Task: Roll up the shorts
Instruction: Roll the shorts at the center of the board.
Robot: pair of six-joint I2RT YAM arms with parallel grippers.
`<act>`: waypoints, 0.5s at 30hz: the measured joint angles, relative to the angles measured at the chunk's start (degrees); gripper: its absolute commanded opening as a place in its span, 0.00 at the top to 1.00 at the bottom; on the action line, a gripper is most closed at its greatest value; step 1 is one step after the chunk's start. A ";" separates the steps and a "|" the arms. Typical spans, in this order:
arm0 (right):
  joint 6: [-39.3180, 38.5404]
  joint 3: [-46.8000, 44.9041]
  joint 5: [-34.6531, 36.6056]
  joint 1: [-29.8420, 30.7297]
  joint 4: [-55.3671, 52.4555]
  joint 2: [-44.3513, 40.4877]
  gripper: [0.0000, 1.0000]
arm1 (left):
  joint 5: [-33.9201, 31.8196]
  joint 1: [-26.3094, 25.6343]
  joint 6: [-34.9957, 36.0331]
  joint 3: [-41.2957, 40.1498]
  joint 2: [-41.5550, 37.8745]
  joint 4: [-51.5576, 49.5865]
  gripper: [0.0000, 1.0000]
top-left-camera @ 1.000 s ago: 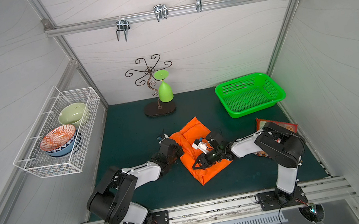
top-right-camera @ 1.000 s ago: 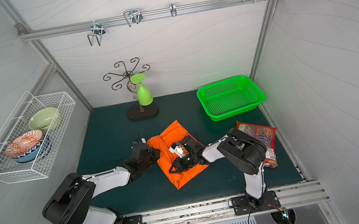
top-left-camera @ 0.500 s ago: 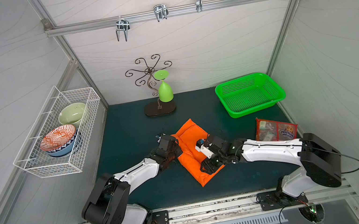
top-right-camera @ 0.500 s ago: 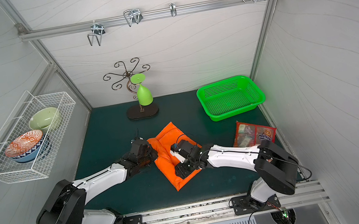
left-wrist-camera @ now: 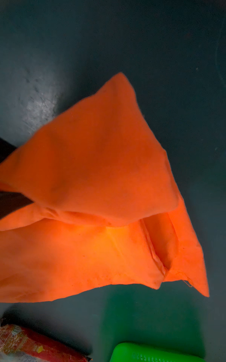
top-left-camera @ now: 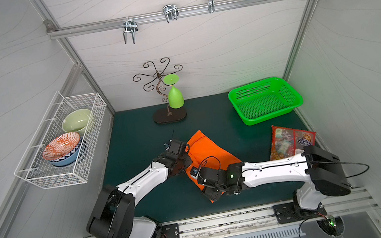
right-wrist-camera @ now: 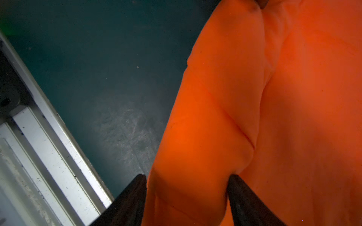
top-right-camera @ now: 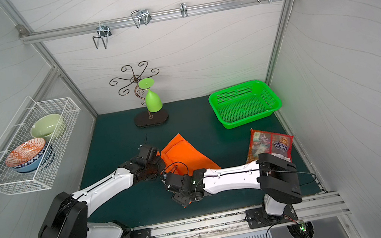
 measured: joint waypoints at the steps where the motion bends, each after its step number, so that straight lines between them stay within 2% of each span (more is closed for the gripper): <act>1: -0.07 0.09 0.31 0.13 0.22 0.50 0.29 | 0.02 0.00 -0.17 0.09 0.00 -0.39 1.00; 8: -0.09 4.15 3.56 1.62 -0.22 6.08 0.27 | 0.44 0.00 -0.90 0.70 0.48 -1.88 1.00; 9: -0.11 4.57 4.00 1.92 -0.46 6.54 0.09 | 0.42 0.00 -1.01 0.74 0.48 -2.03 1.00; 10: -0.13 4.72 4.42 2.12 -0.59 6.71 0.01 | 0.44 0.00 -1.07 0.74 0.50 -2.10 1.00; 15: -0.44 5.92 6.32 2.86 -1.46 7.65 0.01 | 0.48 0.00 -1.55 1.03 0.81 -2.54 1.00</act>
